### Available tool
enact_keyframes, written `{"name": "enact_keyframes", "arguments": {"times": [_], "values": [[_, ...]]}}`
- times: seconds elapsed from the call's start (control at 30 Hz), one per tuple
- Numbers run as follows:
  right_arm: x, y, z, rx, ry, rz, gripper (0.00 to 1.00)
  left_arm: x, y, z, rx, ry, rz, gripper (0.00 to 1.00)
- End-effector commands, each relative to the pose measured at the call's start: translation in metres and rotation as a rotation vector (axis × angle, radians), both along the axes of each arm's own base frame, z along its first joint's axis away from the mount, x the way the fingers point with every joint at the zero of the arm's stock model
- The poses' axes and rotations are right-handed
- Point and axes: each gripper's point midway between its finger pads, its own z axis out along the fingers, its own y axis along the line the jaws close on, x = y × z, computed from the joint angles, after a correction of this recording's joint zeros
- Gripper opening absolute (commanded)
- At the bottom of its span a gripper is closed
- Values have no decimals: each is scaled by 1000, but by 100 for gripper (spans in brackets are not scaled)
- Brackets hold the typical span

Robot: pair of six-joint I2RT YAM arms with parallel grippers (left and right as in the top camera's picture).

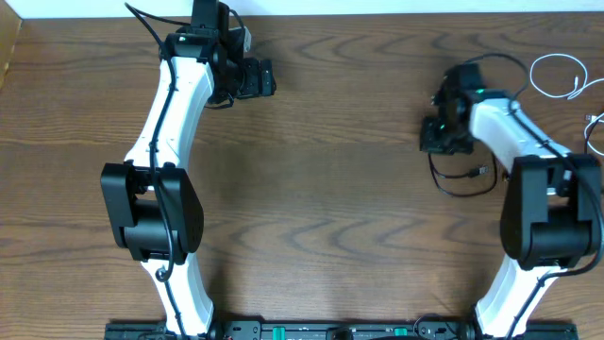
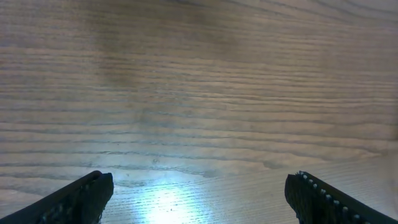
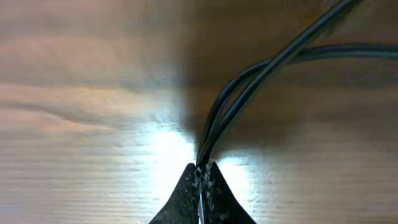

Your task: Untangle cables

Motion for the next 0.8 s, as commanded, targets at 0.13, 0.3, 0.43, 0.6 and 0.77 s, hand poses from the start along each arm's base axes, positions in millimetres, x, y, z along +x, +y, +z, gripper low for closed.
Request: {"name": "enact_keyframes", "arguments": {"times": [0.13,0.3,0.43,0.6,0.77], "values": [[67,-42,190,288,-456,-99,1,-2,1,4,2,-3,6,94],[74,-106,258,98,-617,-228,1,-2,1,4,1,-3,7,94],[81,-146,304,-30,-737,-314,1,-2,0,4,2,-4,5,94],[69,-214,376,-223,-899,-494,1,-3,0,2,2,2,5,94],[47,-264,413,-329,-980,-615,1,-3,0,2,1,1,4,94]]}}
